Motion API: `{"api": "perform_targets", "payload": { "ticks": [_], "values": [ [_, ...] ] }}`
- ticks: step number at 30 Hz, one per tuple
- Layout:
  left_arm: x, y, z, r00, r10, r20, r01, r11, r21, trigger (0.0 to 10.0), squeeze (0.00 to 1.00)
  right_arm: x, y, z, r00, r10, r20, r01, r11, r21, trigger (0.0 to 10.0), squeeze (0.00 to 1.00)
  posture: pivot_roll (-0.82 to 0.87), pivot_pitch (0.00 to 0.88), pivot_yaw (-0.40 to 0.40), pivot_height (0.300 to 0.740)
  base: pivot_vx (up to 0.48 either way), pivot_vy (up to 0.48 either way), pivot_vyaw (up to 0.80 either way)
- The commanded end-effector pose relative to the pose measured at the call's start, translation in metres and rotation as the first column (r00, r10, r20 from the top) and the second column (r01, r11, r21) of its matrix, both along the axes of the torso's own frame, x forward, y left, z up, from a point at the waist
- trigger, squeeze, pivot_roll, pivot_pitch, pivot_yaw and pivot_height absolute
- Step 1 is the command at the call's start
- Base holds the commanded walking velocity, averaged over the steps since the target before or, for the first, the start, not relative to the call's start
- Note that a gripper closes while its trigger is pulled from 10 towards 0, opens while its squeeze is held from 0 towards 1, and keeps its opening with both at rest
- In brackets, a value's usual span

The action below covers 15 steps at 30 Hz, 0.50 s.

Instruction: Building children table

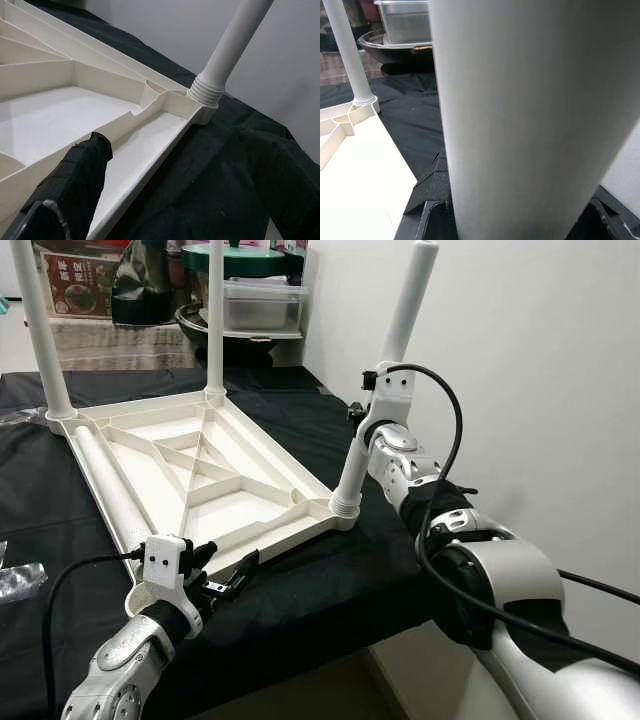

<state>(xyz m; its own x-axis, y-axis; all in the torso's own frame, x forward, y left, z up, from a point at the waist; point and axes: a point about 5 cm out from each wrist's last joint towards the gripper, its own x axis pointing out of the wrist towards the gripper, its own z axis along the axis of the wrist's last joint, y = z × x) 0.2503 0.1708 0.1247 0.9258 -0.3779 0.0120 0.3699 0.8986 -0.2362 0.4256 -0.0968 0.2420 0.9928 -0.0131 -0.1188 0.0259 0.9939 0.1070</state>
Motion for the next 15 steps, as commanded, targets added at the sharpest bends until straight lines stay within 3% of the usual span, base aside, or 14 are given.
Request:
{"api": "perform_targets", "payload": {
  "ticks": [1, 15],
  "values": [
    [0.0001, -0.0025, 0.0029, 1.000, -0.007, 0.007, 0.007, 1.000, 0.011, 10.0, 0.00, -0.0037, -0.0040, -0.0258, 0.994, -0.005, -0.111, 0.006, 1.000, 0.010, 10.0, 0.00, 0.07, 0.000, -0.162, 0.740, 0.000, 0.000, 0.00],
    [0.0002, -0.0028, 0.0025, 1.000, -0.008, 0.009, 0.008, 1.000, 0.013, 10.0, 0.00, -0.0034, -0.0040, -0.0247, 0.994, 0.001, -0.107, 0.000, 1.000, 0.011, 10.0, 0.00, 0.07, 0.000, -0.166, 0.740, 0.246, 0.000, 0.00]
  ]
}}
